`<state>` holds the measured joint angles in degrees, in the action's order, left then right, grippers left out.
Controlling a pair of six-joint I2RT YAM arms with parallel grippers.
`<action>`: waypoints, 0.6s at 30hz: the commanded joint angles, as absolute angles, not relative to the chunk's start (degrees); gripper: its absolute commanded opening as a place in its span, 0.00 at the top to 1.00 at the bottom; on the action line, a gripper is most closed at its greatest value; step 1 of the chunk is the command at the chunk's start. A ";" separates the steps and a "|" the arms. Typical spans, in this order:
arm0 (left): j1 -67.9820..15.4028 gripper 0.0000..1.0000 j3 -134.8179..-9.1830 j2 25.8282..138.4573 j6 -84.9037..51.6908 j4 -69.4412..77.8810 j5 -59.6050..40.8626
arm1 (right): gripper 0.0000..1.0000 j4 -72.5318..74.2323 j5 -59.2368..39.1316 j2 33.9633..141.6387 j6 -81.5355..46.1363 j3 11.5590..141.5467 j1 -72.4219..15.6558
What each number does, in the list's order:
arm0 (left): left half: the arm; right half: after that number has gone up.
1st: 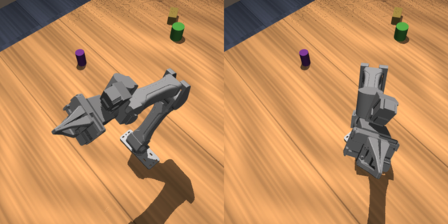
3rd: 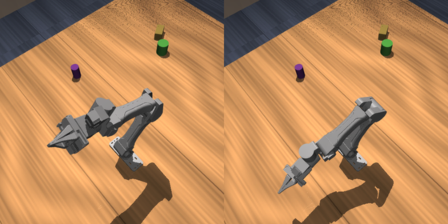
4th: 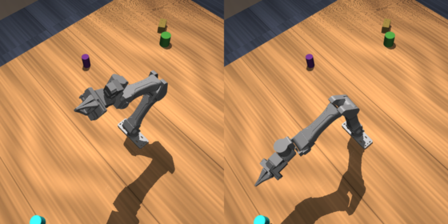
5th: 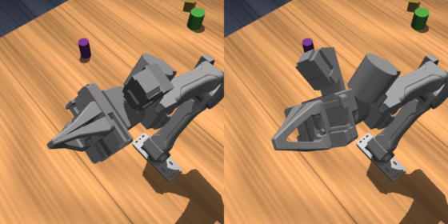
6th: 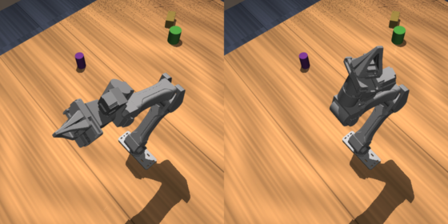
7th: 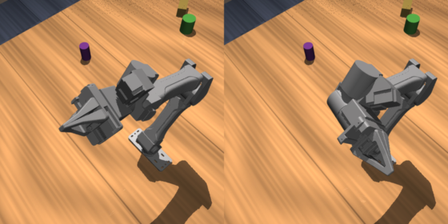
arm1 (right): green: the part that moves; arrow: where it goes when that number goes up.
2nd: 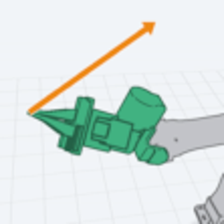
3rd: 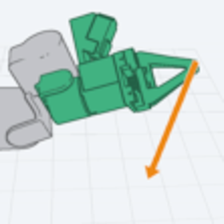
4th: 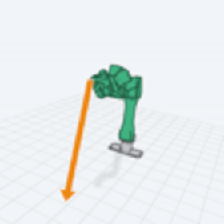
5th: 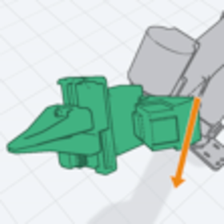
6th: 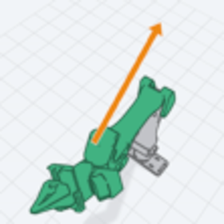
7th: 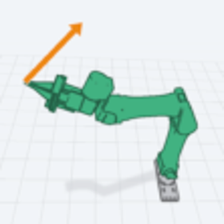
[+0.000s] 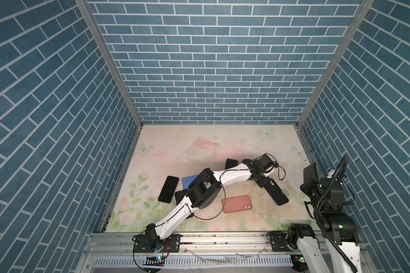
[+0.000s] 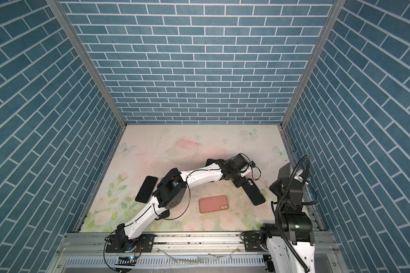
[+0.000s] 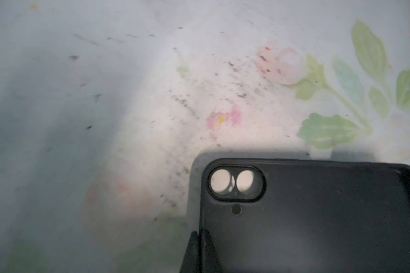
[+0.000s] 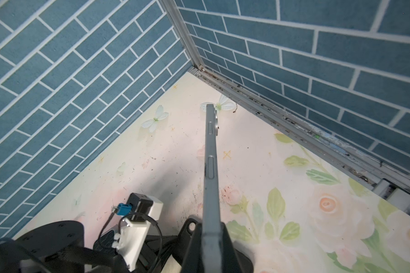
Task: Put the phone into the phone case
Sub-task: 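Grasp the black case's edge with the left gripper and lift it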
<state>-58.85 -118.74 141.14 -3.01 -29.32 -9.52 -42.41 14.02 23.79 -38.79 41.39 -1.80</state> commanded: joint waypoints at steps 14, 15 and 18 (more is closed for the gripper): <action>-55.84 1.00 -105.38 130.01 -29.27 -34.83 -4.18 | 1.00 -32.67 6.21 30.03 -36.91 42.96 -1.67; -55.68 1.00 -104.52 130.07 -30.42 -34.65 -4.62 | 1.00 -32.38 6.10 30.35 -36.83 43.16 -1.67; -54.66 1.00 -101.63 130.03 -33.46 -33.51 -5.52 | 1.00 -31.62 5.42 31.27 -36.65 43.66 -1.69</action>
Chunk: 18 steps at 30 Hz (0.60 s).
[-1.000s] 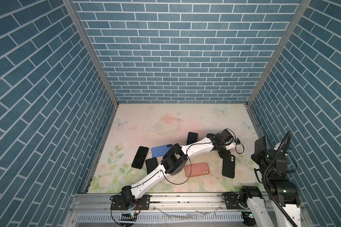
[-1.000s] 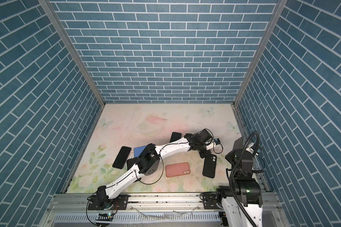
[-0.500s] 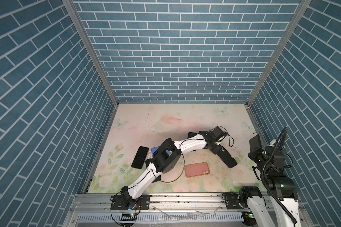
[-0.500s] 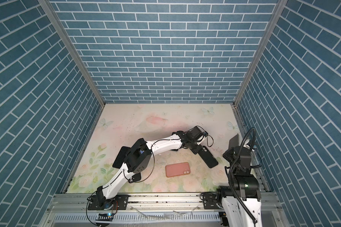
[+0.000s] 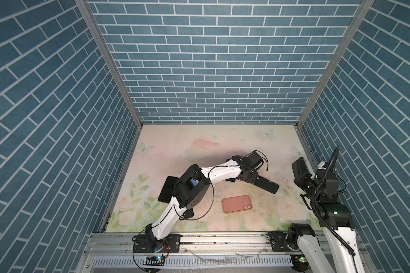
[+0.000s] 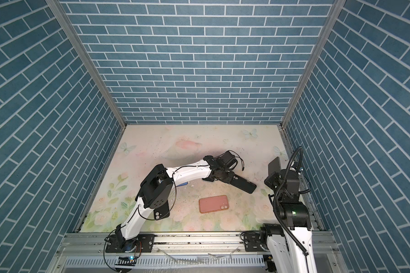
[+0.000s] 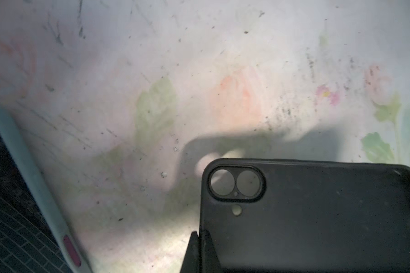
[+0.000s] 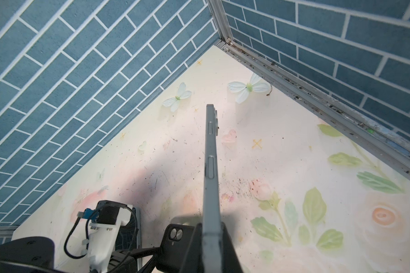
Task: Put the phone into the phone case
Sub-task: 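Grasp the black case's edge with the left gripper and lift it, then carry the black case to center with left gripper while right brings phone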
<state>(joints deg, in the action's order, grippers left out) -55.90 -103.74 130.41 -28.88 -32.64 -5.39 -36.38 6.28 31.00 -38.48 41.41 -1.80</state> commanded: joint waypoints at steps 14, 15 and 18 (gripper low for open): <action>-51.91 1.00 -87.14 123.48 -38.68 -31.46 0.10 | 1.00 -30.50 2.94 32.39 -36.73 45.61 -1.69; -51.58 1.00 -86.00 122.90 -38.75 -31.46 0.64 | 1.00 -30.43 2.94 32.30 -36.80 45.62 -1.67; -50.24 1.00 -82.30 120.40 -39.08 -31.38 2.71 | 1.00 -30.26 2.72 32.26 -36.99 45.44 -1.67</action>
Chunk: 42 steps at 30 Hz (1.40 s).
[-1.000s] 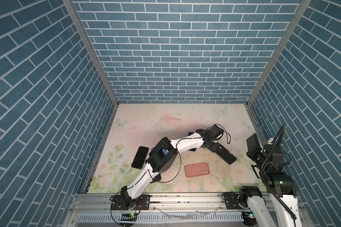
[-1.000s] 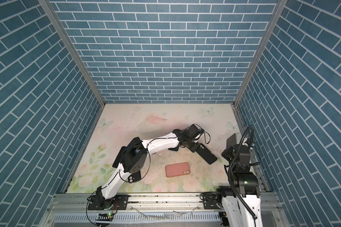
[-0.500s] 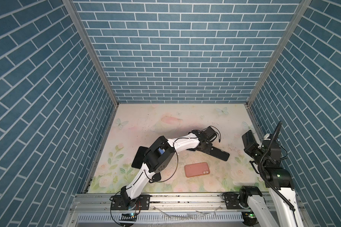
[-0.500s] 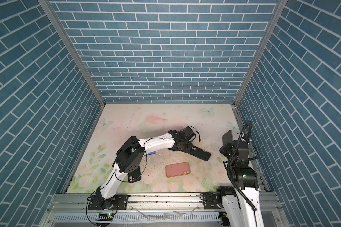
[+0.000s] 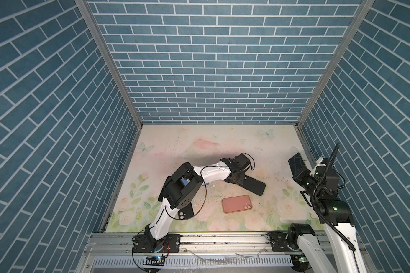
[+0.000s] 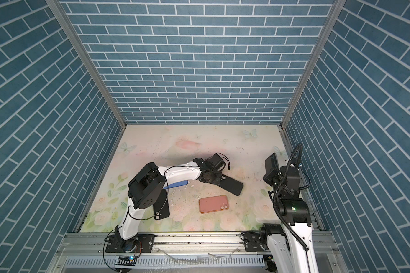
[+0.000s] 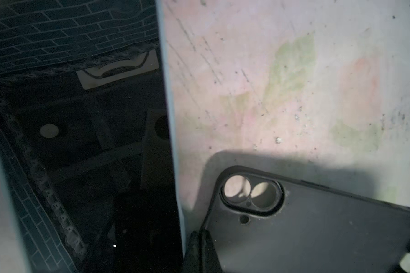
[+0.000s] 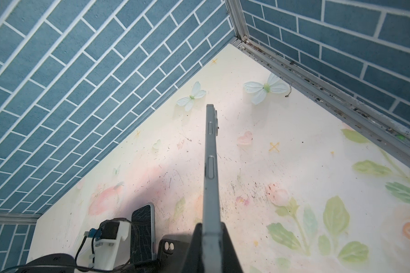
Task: Put the phone into the phone case
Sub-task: 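Carry the black case to center with left gripper while right brings phone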
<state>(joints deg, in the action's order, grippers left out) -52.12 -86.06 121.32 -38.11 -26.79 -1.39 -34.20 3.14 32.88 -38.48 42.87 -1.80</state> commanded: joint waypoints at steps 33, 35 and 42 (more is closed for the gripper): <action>-47.00 1.00 -72.47 112.05 -48.25 -32.34 -6.25 | 1.00 -23.59 -43.77 45.46 -38.44 40.55 -1.78; -47.27 0.93 -72.54 112.06 -49.10 -32.34 -6.49 | 1.00 -25.09 -43.77 46.20 -37.85 40.69 -1.70; -47.59 0.77 -72.35 110.42 -52.21 -30.82 -6.92 | 1.00 -29.39 -44.67 49.34 -35.39 41.92 -1.69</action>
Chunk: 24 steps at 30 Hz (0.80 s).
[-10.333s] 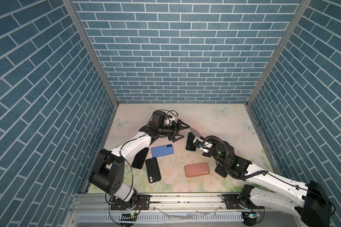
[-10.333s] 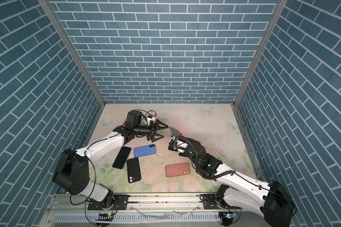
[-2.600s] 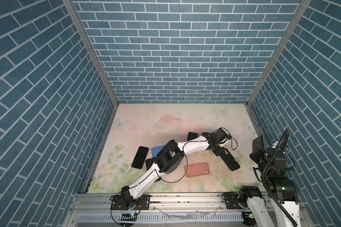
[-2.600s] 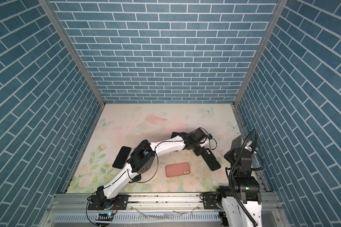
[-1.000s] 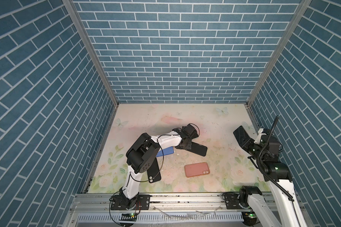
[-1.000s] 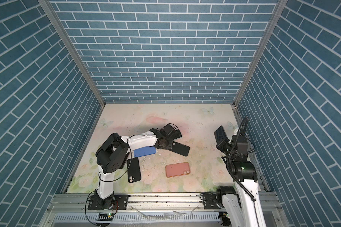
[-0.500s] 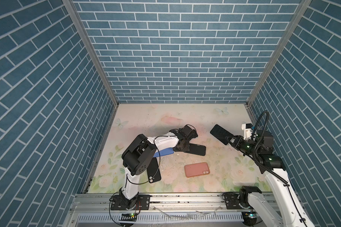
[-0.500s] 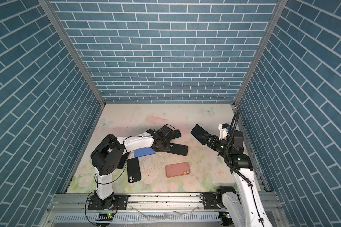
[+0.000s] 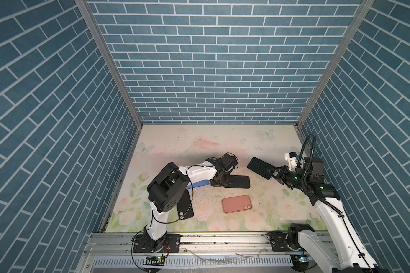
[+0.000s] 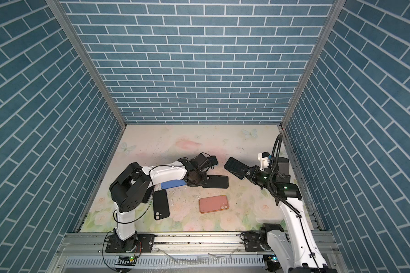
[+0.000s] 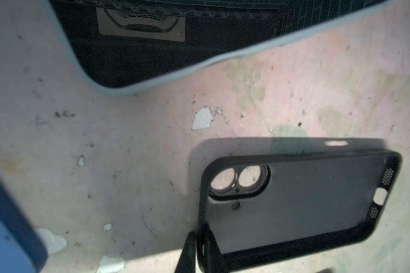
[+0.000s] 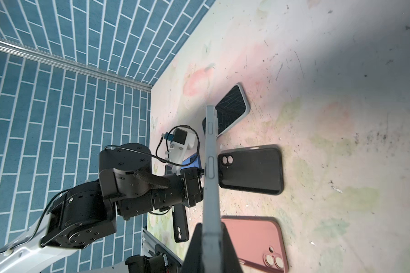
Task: Put the phone into the phone case
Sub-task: 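Carry the black case to center with left gripper while right brings phone, then set the case down with left gripper while right lowers the phone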
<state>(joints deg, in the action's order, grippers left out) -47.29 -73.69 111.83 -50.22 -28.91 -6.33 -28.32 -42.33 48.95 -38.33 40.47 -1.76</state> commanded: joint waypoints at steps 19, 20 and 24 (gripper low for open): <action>-33.15 0.00 -59.71 89.65 -39.14 -5.95 -25.92 | 1.00 -36.49 -47.95 69.70 -28.24 51.34 -9.16; -32.68 0.00 -57.83 89.57 -39.65 -2.68 -27.85 | 1.00 -36.05 -48.24 71.44 -27.92 51.64 -10.33; -32.35 0.00 -53.70 89.77 -40.22 0.83 -29.04 | 1.00 -34.88 -48.60 76.29 -26.74 52.71 -12.34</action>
